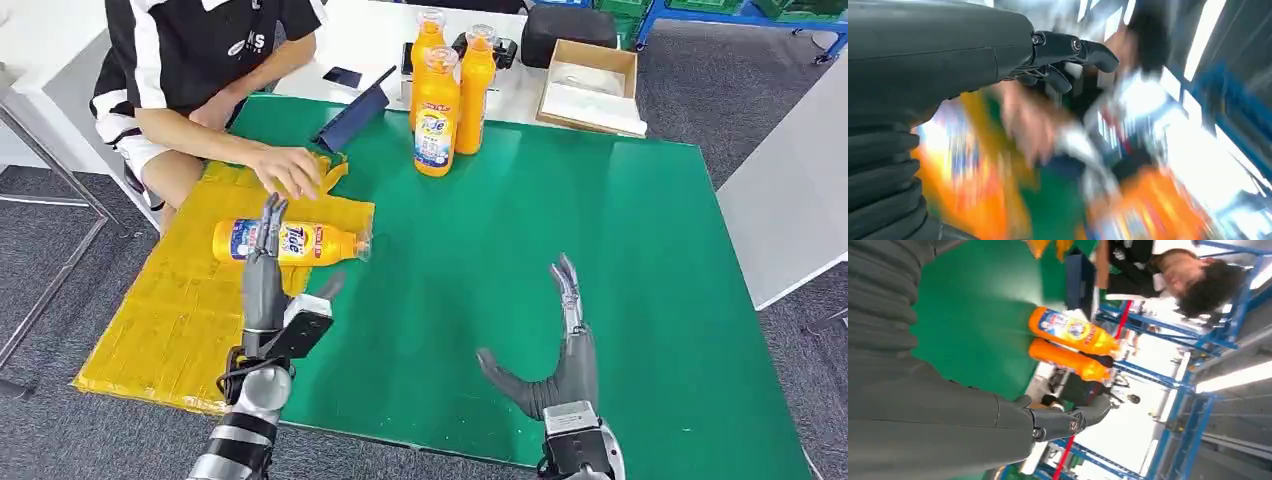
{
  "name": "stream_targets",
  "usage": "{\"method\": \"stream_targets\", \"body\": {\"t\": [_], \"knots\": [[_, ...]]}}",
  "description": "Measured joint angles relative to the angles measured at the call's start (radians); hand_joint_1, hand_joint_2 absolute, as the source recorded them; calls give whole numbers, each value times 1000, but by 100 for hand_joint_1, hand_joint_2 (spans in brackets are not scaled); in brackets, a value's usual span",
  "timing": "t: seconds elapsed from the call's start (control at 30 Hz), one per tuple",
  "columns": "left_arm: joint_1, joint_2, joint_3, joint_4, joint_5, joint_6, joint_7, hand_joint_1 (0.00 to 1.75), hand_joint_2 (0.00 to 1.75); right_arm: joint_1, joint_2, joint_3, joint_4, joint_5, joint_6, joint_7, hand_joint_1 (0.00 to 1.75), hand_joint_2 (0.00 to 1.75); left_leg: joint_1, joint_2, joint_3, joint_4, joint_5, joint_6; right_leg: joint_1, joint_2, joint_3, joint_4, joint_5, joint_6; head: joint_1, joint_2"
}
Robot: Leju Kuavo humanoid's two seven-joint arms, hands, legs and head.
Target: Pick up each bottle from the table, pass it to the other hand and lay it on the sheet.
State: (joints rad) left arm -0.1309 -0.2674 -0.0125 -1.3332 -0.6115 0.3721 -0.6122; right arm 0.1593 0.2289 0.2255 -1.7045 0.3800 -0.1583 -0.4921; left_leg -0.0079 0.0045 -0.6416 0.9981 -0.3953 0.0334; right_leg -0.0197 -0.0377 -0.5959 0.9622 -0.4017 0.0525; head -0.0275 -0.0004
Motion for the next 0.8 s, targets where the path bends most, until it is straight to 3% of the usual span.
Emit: {"method": "stream_targets", "body": {"t": [0.17,0.37,0.5,0.8], "knots": [[119,-12,-42,0,302,-376,-15,0,175,68,13,-64,7,-37,67,-27,0,175,0,0,0,0,-3,-1,0,0,0,0,-2,1,0,0],[179,-13,-46,6,427,-569,-16,0,175,106,38,-177,17,-71,107,-55,0,175,0,0,0,0,-3,-1,0,0,0,0,-3,1,0,0],[216,-10,-50,-40,444,-612,12,0,175,119,58,-284,8,-44,216,-64,0,175,0,0,0,0,-3,-1,0,0,0,0,-3,1,0,0],[230,-8,-56,-60,466,-624,14,0,175,120,84,-343,-1,-21,232,-71,0,175,0,0,2,0,-3,-1,0,0,1,0,-3,1,0,0]]}}
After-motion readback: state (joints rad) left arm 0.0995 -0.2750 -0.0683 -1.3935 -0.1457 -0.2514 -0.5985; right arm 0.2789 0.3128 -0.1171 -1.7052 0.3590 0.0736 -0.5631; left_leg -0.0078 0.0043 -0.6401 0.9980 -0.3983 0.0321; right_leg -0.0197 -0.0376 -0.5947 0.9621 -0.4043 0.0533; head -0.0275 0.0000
